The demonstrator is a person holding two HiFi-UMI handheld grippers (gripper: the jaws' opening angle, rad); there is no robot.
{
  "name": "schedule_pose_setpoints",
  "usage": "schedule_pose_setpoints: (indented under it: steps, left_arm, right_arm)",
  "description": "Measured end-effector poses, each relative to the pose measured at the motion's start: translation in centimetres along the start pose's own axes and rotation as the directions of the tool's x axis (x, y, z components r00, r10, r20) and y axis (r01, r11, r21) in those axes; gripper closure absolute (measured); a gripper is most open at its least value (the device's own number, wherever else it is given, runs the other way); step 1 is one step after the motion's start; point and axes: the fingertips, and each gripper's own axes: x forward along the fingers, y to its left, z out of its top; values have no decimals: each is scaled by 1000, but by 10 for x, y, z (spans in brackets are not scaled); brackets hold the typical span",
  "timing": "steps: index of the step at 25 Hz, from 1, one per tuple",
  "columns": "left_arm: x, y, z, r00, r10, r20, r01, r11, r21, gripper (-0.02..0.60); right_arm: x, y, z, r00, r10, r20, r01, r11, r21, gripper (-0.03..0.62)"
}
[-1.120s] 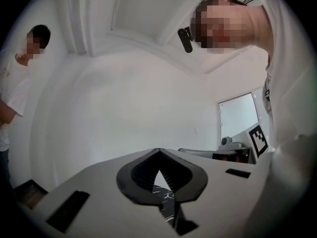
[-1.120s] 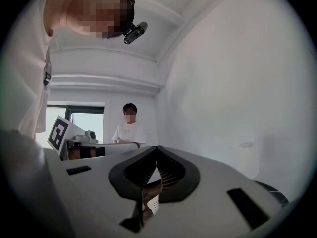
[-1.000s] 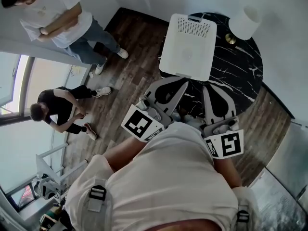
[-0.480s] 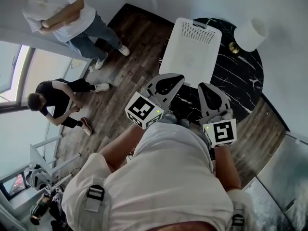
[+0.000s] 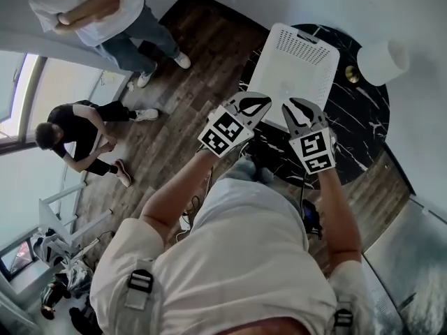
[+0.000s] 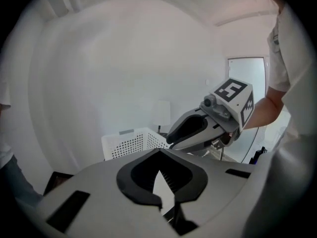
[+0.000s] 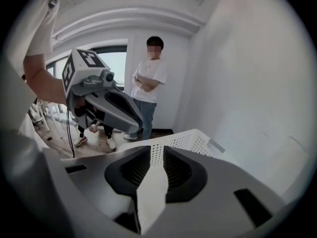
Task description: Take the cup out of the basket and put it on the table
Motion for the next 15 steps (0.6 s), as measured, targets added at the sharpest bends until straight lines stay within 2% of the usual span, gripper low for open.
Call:
schedule_pose_setpoints:
  steps: [5,9,12,15]
  left_arm:
    - [20,25,-25,996,-19,-85,20,1000,18,577]
    - [33,39,-41,989,-49,-141,50,999,8,577]
    - [45,46,-47,983,-58,-177,66,997,41,577]
    - [51,52,-51,978,-61,-201,73,996,55,577]
  right_arm:
    - [51,-13,-35,985,41,-170,-49,998,-46,497]
    - [84,-16,-65,949,81,-303,-102,993,-53,496]
    - [104,-19,-84,922,98,-374,-126,991,-53,496]
    - [121,-19,-102,883,118,-454,-160,986,-55,496]
